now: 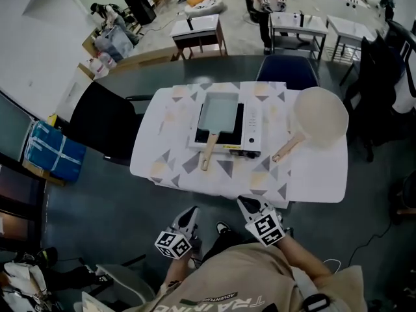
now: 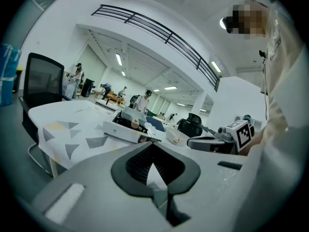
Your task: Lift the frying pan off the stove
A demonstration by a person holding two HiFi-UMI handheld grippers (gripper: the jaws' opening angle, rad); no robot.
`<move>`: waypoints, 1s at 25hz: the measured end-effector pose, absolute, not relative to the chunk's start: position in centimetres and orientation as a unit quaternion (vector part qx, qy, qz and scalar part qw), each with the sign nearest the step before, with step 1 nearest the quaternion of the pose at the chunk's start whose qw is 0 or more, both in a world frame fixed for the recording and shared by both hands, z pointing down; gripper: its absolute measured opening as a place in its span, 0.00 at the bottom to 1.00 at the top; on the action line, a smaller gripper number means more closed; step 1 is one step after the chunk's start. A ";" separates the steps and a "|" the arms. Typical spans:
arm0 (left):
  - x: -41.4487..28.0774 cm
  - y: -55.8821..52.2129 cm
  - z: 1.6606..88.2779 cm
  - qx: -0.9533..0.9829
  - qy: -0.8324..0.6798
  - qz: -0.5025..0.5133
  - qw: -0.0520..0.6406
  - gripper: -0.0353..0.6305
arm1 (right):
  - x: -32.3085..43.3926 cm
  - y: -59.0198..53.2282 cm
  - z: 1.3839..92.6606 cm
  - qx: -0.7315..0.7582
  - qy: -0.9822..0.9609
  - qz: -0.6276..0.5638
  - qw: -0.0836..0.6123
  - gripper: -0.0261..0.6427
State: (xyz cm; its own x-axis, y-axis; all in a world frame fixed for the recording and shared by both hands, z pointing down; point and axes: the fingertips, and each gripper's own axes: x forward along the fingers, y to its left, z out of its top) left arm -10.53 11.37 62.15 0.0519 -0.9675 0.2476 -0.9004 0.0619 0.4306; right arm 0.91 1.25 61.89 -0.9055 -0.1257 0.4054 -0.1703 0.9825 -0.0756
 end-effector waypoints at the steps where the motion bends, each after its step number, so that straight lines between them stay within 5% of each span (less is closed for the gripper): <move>1: -11.7 10.8 61.7 0.691 -0.678 -0.068 0.243 0.05 | -0.2 1.2 61.5 0.080 -0.975 0.049 0.203 0.03; 25: -23.6 1.5 62.0 0.759 -0.581 -0.089 0.281 0.05 | -13.2 -6.2 60.1 0.182 -0.968 0.064 0.160 0.03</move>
State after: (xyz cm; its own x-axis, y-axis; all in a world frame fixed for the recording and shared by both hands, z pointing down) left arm -23.57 1.48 62.04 0.3090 -0.9315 0.1922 -0.8317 -0.1666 0.5297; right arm -13.16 -6.25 60.07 -0.8831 -0.3311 0.3325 -0.3720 0.9259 -0.0661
